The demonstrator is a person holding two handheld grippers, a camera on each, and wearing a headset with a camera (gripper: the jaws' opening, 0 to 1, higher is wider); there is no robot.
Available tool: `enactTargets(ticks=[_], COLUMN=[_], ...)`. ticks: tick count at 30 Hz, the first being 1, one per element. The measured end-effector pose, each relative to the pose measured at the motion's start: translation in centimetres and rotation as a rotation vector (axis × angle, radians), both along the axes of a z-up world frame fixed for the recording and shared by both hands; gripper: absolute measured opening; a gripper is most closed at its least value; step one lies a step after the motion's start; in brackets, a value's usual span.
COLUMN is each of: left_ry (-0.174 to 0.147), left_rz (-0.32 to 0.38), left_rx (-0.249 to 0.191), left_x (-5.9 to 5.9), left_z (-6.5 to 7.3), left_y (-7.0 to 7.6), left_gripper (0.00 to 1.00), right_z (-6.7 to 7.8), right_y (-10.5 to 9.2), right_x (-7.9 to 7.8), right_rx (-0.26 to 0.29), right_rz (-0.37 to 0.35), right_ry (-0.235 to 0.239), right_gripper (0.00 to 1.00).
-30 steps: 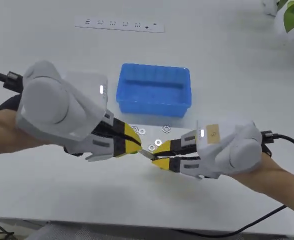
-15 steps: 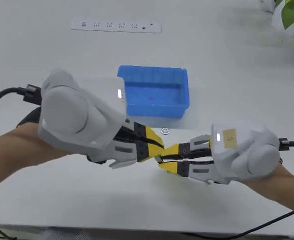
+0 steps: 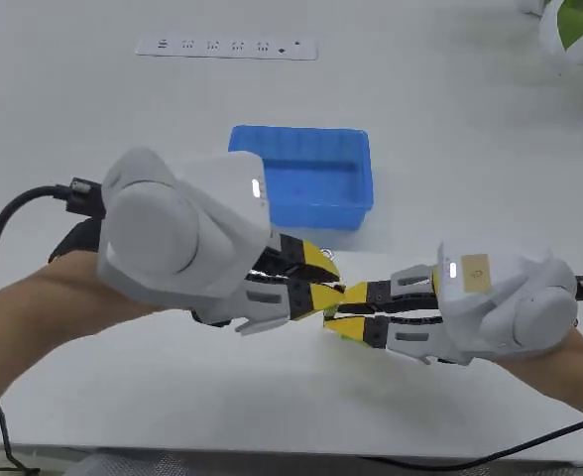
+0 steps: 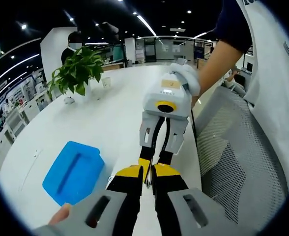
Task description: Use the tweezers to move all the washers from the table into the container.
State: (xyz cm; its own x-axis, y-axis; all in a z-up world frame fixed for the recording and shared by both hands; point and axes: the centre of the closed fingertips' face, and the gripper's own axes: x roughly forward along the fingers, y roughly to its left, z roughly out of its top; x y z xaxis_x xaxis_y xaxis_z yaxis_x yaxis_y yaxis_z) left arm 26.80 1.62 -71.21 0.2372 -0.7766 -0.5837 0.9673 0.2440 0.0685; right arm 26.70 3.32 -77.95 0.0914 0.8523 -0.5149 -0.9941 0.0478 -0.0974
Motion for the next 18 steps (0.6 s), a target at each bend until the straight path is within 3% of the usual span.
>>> enactTargets(ticks=[3, 7, 10, 15, 18], left_ry=[-0.002, -0.018, -0.039, -0.010, -0.012], left_rz=[-0.011, -0.027, -0.049, -0.057, -0.062], left_rx=[0.009, -0.027, -0.008, -0.028, -0.040], left_x=[-0.1, -0.2, -0.2, -0.4, -0.4], left_z=[-0.2, 0.4, 0.2, 0.2, 0.0], left_y=[-0.1, -1.0, -1.0, -1.1, -1.1], left_gripper=[0.11, 0.10, 0.06, 0.06, 0.06], right_z=[0.0, 0.0, 0.0, 0.0, 0.0], right_y=[0.1, 0.1, 0.1, 0.0, 0.0], right_x=[0.0, 0.0, 0.1, -0.1, -0.1], right_rx=[0.001, -0.004, -0.007, -0.008, -0.009], right_rz=[-0.001, 0.004, 0.003, 0.008, 0.006], right_ry=[-0.002, -0.006, -0.004, -0.001, 0.003], right_gripper=[0.07, 0.07, 0.07, 0.07, 0.07])
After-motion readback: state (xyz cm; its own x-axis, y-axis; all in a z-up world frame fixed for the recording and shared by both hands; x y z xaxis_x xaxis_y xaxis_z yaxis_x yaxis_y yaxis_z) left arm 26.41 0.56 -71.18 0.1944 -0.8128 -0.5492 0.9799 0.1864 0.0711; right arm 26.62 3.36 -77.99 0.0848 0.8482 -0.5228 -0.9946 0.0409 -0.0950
